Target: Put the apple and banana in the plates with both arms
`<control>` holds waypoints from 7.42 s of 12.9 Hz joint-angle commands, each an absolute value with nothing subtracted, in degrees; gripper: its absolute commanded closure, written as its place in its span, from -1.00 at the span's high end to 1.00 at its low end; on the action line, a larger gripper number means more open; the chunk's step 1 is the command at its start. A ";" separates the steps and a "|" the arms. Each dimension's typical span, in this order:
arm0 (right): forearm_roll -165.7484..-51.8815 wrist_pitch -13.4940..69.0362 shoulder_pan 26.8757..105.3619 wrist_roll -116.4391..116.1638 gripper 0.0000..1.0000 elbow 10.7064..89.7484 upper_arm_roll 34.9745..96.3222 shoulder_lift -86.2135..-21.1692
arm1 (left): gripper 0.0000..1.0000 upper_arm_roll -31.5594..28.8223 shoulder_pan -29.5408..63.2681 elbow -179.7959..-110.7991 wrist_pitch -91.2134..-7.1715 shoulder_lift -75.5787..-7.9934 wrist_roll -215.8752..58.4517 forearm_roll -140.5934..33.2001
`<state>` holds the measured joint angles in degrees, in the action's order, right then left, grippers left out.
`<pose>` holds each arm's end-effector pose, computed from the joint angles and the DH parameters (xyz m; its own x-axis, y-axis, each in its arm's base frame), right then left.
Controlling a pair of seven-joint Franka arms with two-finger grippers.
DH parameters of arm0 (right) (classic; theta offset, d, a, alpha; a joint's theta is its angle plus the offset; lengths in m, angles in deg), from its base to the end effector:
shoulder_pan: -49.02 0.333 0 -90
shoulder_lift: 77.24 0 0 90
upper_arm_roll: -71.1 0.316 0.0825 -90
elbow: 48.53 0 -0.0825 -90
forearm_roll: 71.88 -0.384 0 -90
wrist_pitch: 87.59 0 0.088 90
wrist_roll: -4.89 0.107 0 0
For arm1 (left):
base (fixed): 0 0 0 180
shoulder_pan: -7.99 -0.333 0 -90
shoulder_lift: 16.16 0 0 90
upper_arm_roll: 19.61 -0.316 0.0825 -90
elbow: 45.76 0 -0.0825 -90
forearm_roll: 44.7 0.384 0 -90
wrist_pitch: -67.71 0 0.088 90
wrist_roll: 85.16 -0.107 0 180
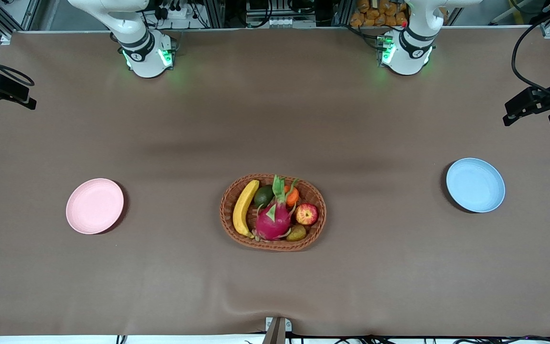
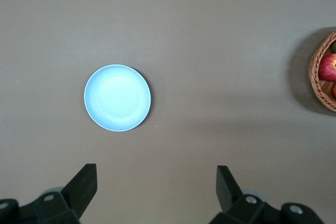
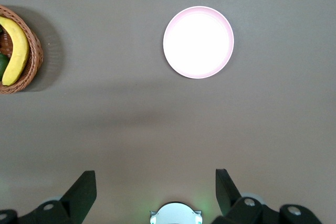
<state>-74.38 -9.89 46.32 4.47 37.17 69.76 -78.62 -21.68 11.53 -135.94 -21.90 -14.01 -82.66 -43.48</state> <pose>0.5229 -0.0317 0.6547 0.9920 -0.0533 -0.1148 -0.0588 -0.9973 -0.0448 0.5423 -0.0112 0.6430 0.9994 0.0181 0.0284 0.0187 -0.9997 -0.0187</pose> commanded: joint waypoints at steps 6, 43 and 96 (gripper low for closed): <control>-73.64 -10.59 46.12 4.98 1.00 36.46 70.22 -78.21 | 1.00 -21.98 12.03 -135.41 -20.89 -14.41 -81.82 -44.09; -74.08 -10.42 46.12 4.72 1.00 37.43 70.22 -77.68 | 1.00 -14.95 35.15 -125.92 -63.76 -57.02 -63.72 -44.27; -74.25 10.75 62.28 15.24 1.00 47.44 70.22 -69.87 | -0.54 -15.39 35.69 -126.09 -52.83 -49.14 -65.04 -44.35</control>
<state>-74.45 7.55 58.90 10.22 45.69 70.64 -70.70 -15.28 36.91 -124.68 -58.37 -54.24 -64.54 -43.96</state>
